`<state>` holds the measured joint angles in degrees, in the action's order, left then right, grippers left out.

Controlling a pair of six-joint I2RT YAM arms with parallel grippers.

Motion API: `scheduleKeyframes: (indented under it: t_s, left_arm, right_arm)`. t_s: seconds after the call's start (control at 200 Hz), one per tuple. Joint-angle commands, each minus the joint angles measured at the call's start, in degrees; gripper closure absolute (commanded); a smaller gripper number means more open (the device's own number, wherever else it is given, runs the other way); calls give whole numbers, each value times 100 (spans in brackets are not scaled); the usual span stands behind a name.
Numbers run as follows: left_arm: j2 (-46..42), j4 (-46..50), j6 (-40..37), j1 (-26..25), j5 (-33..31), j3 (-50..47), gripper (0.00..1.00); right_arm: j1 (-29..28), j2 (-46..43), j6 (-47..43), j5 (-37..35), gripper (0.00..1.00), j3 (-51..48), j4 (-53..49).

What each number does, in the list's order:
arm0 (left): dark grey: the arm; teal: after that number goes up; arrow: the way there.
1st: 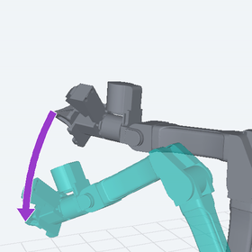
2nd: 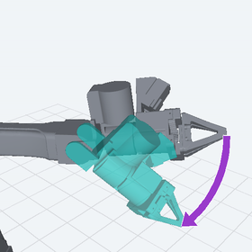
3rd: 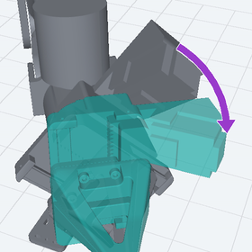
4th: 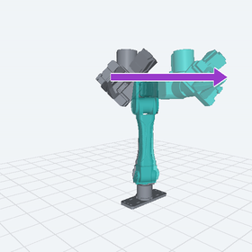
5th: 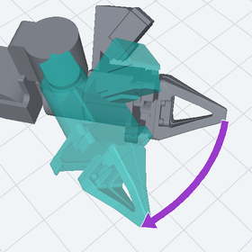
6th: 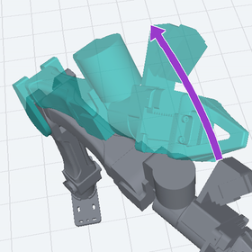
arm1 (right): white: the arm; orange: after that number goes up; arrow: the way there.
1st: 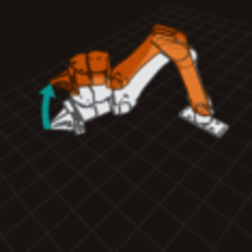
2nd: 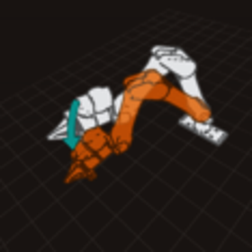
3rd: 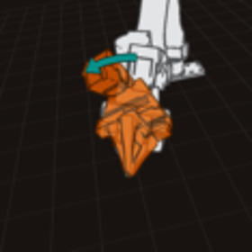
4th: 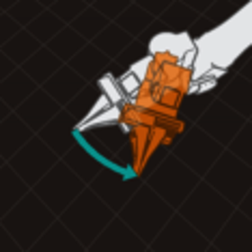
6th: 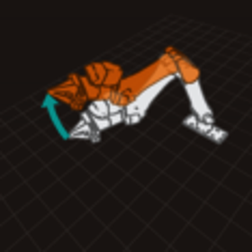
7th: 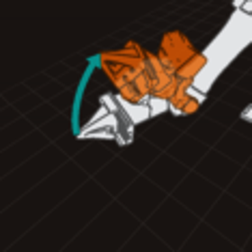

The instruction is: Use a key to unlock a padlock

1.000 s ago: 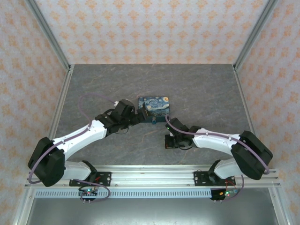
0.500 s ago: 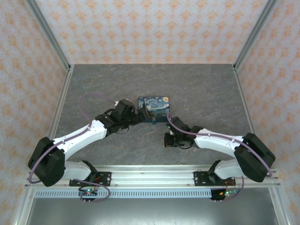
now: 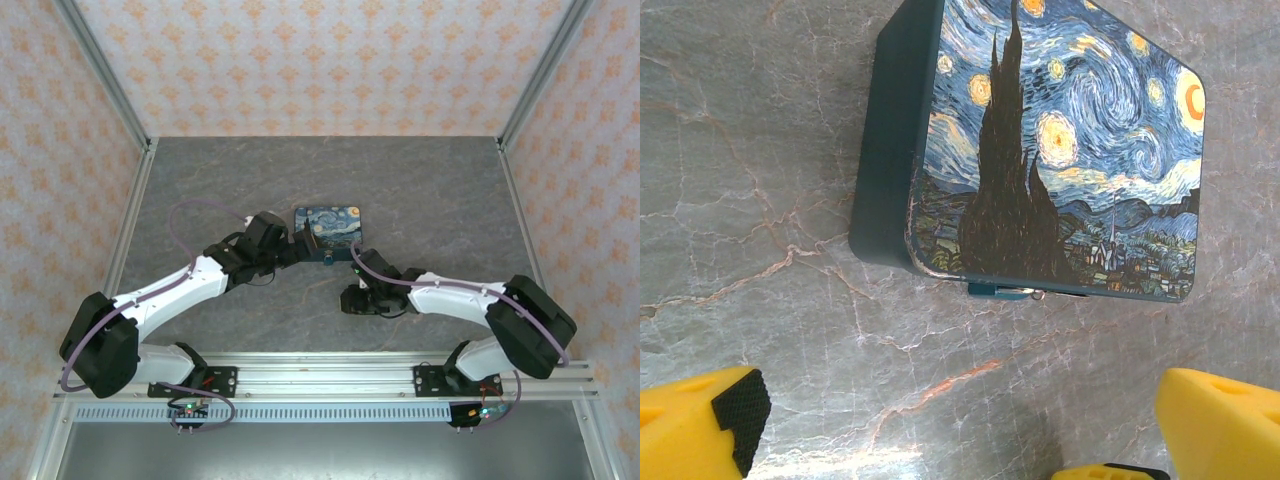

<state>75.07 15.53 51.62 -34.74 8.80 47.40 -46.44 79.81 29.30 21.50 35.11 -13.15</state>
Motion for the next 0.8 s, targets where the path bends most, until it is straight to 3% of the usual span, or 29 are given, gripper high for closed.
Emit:
scheduleKeyframes:
  t_s: [0.0, 0.435, 0.796]
  left_arm:
    - [-38, -109, 61, 55, 6, -85, 0]
    - [-18, -50, 33, 55, 14, -44, 0]
    - [-37, 27, -18, 55, -5, 2, 0]
  right_arm:
    - [3, -196, -136, -232, 59, 86, -466]
    - [-491, 392, -1440, -908, 51, 863, -1535]
    - [-647, 1022, -1708, -1201, 56, 1171, -1689]
